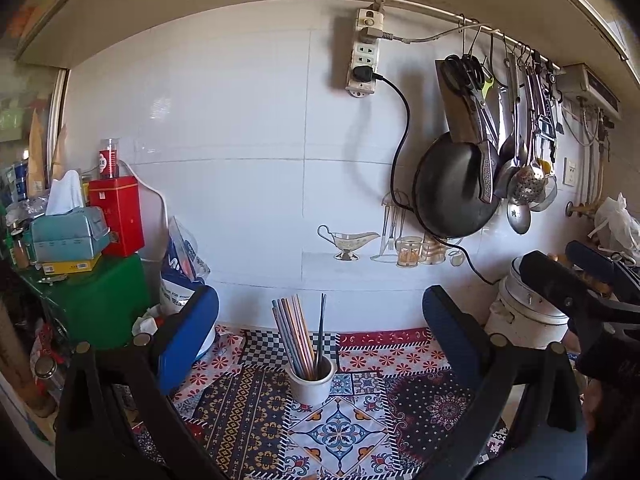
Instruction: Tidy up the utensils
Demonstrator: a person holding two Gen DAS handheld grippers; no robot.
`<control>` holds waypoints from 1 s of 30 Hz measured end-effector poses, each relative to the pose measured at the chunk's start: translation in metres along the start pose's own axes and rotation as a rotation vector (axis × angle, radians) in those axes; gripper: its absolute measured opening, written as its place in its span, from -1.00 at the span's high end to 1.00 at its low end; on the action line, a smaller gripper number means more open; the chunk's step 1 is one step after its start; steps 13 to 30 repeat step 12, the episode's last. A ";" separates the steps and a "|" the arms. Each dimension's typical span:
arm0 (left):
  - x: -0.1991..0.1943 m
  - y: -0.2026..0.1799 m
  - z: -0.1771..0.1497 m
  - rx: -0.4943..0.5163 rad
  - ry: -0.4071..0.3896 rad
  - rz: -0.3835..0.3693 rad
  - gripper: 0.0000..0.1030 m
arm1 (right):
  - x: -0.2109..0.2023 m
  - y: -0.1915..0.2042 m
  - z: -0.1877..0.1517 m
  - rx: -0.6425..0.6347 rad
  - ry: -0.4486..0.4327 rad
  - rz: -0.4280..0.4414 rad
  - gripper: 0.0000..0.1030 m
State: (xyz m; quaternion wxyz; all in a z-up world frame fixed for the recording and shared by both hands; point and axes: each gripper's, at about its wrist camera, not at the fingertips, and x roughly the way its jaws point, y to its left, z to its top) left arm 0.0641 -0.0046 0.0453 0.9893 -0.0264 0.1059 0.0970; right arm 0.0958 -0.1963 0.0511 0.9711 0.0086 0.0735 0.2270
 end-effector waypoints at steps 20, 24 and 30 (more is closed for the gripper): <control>0.005 0.006 -0.002 0.009 0.007 0.002 -0.99 | 0.006 0.003 -0.002 0.011 0.007 -0.006 -1.00; 0.005 0.006 -0.002 0.009 0.007 0.002 -0.99 | 0.006 0.003 -0.002 0.011 0.007 -0.006 -1.00; 0.005 0.006 -0.002 0.009 0.007 0.002 -0.99 | 0.006 0.003 -0.002 0.011 0.007 -0.006 -1.00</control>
